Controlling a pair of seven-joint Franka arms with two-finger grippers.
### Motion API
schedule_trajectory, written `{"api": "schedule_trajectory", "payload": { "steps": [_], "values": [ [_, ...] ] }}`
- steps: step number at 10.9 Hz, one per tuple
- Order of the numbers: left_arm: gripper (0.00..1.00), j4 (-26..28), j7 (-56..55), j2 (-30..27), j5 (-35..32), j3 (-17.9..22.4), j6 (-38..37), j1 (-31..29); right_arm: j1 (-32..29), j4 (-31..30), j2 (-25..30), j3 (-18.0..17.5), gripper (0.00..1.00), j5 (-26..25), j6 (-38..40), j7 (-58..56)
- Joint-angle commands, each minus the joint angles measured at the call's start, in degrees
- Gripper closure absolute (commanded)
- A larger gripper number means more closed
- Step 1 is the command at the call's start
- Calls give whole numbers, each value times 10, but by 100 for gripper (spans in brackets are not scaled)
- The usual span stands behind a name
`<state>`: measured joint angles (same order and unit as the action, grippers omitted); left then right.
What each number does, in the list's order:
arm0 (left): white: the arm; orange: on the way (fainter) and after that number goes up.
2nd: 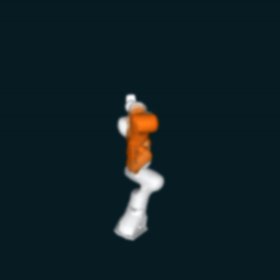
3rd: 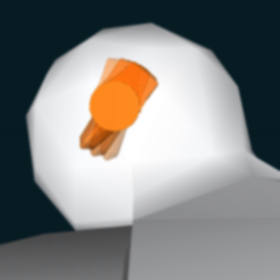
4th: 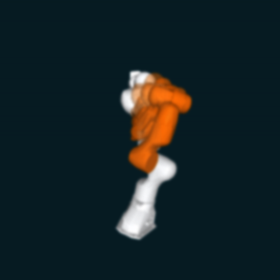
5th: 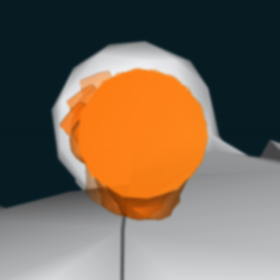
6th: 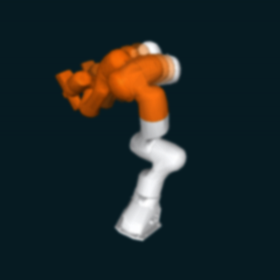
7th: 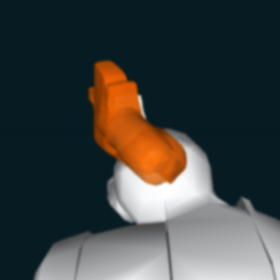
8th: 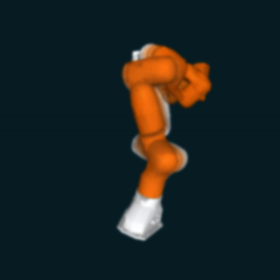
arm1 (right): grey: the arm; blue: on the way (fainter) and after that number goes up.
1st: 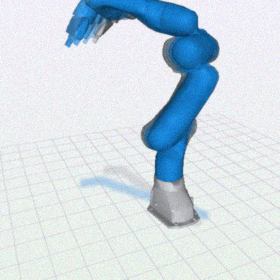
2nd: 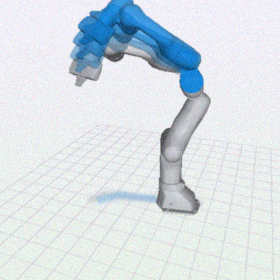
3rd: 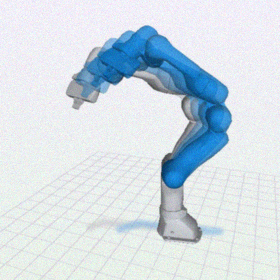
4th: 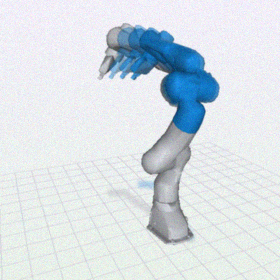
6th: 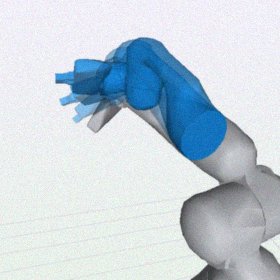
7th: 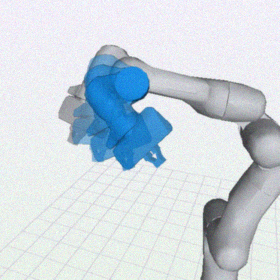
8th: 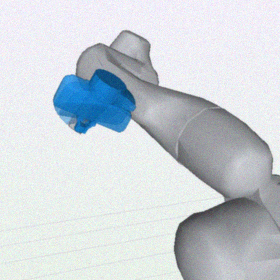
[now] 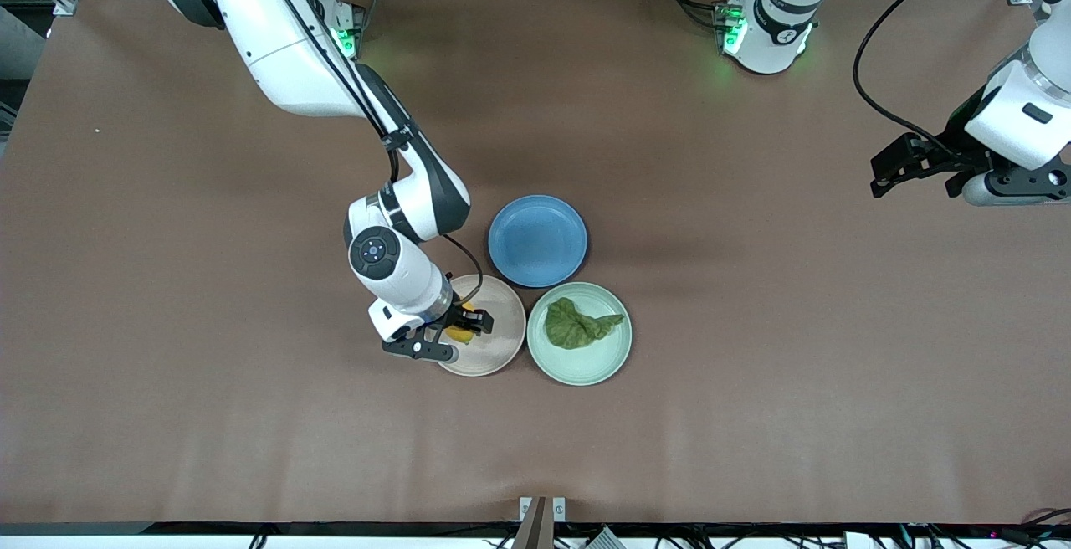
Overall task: Place lemon and lettuce in plates
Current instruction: 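Lower the lemon onto the beige plate and open the right gripper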
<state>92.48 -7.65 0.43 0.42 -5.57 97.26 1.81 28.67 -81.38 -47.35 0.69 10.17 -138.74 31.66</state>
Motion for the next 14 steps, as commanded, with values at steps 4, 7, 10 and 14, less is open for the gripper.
{"api": "schedule_trajectory", "payload": {
  "steps": [4, 7, 10, 14],
  "values": [
    [0, 3, 10, -4, -12, -1, -8, -1, 13, 22, -6, 8, 0, -5, 8, 6],
    [0, 3, 8, -4, -12, -1, -8, 0, 9, 22, -2, 8, 0, -7, 11, 2],
    [0, 2, 5, -2, -12, -1, -8, 0, 6, 22, 4, 9, 0, -7, 25, 2],
    [0, 2, 6, -3, -12, -1, -8, 0, 1, 68, 8, 23, 0, -22, 126, -2]
  ]
}}
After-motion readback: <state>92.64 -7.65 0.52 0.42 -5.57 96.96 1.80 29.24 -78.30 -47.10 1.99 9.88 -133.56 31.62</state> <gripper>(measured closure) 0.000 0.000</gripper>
